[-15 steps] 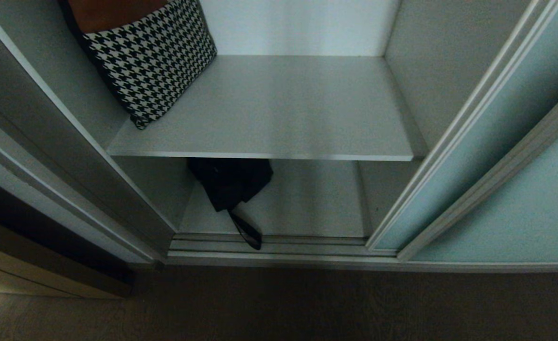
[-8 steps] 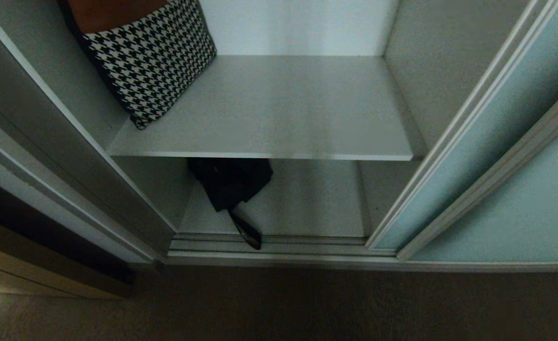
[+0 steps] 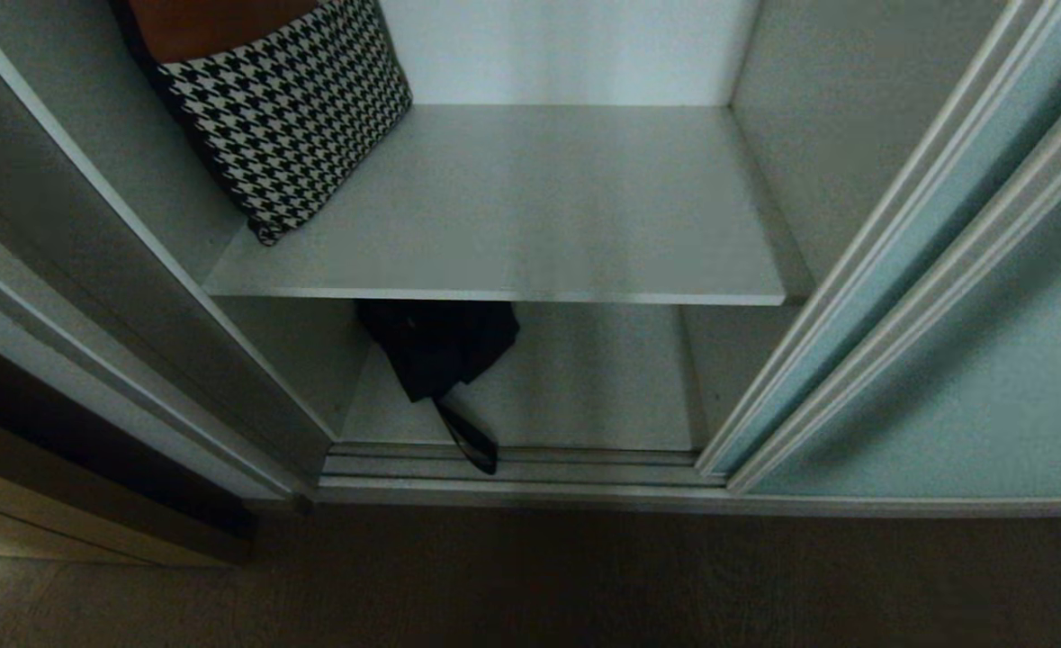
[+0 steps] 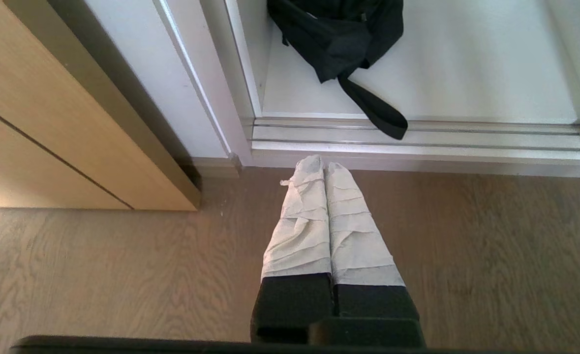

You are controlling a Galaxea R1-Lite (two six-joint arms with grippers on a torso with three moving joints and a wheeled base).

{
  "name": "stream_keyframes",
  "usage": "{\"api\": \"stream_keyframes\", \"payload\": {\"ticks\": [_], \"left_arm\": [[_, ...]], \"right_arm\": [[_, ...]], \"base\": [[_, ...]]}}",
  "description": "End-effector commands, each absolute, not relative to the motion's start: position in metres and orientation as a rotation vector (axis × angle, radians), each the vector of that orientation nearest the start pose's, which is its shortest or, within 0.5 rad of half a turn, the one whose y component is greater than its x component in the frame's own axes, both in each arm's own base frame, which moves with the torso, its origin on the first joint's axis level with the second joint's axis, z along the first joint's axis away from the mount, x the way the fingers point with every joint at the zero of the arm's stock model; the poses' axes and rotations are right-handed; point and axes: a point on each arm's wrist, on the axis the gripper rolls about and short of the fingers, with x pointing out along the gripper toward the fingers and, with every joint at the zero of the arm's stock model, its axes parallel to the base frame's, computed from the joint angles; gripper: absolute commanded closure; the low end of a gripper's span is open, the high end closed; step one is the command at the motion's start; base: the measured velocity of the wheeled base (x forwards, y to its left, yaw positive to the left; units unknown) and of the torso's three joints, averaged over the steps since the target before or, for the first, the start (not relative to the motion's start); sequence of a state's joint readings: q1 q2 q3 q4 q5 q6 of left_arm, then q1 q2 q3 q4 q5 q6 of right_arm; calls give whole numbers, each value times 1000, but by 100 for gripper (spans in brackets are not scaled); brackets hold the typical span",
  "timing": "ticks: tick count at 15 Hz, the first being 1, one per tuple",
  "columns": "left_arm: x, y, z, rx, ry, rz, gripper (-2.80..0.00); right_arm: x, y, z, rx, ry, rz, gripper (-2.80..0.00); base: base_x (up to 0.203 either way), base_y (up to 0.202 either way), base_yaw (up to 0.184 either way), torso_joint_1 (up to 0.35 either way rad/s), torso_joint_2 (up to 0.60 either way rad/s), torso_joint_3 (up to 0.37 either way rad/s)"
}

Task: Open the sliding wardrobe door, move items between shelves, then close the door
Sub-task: Close the door

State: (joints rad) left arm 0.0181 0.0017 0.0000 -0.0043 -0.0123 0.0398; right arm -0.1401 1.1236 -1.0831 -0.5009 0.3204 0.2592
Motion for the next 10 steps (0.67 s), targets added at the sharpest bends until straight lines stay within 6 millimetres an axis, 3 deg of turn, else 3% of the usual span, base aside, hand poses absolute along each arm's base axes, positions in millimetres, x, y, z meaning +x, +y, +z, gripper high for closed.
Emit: {"api": "stream_keyframes", "payload": {"ticks": [1, 5, 8, 10], "left_arm": [[-23, -1, 76, 40, -1, 7, 0], [-23, -1, 76, 40, -1, 6, 0], [-23, -1, 76, 40, -1, 6, 0], [-23, -1, 76, 40, -1, 6, 0]], "right_arm": [[136, -2, 384, 166, -411, 300, 0], [141, 24, 383, 176, -381, 473, 0], [148, 56, 377, 168, -342, 651, 0], [146, 70, 373, 174, -330, 674, 0]], "base": [[0, 0, 0, 0, 0, 0], [0, 0, 0, 0, 0, 0], [0, 0, 0, 0, 0, 0], [0, 0, 0, 0, 0, 0]]}}
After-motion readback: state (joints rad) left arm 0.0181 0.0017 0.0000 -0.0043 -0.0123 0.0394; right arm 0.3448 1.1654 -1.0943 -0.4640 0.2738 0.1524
